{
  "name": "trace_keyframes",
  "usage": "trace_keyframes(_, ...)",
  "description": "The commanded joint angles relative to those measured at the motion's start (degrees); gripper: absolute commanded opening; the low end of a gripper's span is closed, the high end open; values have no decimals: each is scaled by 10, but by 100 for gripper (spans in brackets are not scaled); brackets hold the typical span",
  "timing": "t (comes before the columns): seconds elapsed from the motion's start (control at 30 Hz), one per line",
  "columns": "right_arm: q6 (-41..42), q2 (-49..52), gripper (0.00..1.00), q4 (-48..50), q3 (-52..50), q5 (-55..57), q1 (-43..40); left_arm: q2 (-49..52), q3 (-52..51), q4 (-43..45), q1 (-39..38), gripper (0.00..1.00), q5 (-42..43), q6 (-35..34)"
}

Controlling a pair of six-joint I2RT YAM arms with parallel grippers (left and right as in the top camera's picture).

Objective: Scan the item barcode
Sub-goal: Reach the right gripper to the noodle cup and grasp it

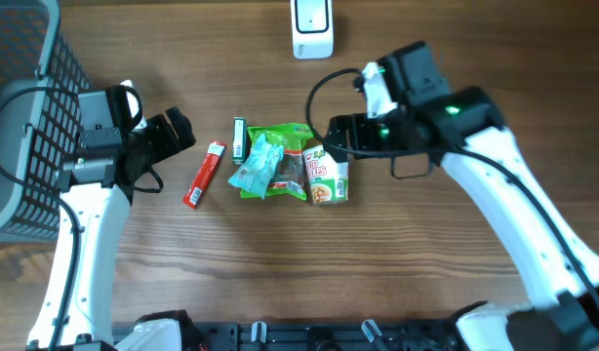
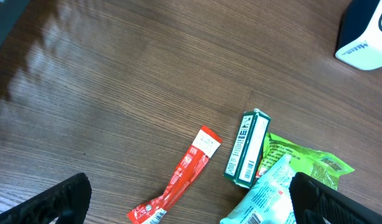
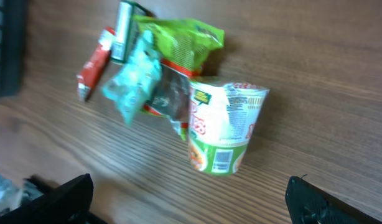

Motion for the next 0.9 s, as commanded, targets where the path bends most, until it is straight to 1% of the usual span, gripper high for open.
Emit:
trace_keyframes(0.0, -9, 63, 100, 20, 3, 31, 15, -1, 7, 2, -1, 100, 5, 1)
trace_keyframes(0.23, -17, 146, 100, 66, 3, 30, 15, -1, 7, 2, -1, 100, 5, 1)
trace_keyframes(0.37, -47, 187, 100, 81, 3, 28, 15, -1, 7, 2, -1, 100, 5, 1)
trace_keyframes(0.53, -53, 229, 100, 106, 1, 28, 15, -1, 7, 2, -1, 100, 5, 1)
trace_keyframes(0.7, -53, 253, 100, 119, 1, 28, 15, -1, 7, 2, -1, 100, 5, 1)
trace_keyframes(0.87, -50, 257, 100, 120, 1, 21, 15, -1, 7, 2, -1, 100, 5, 1)
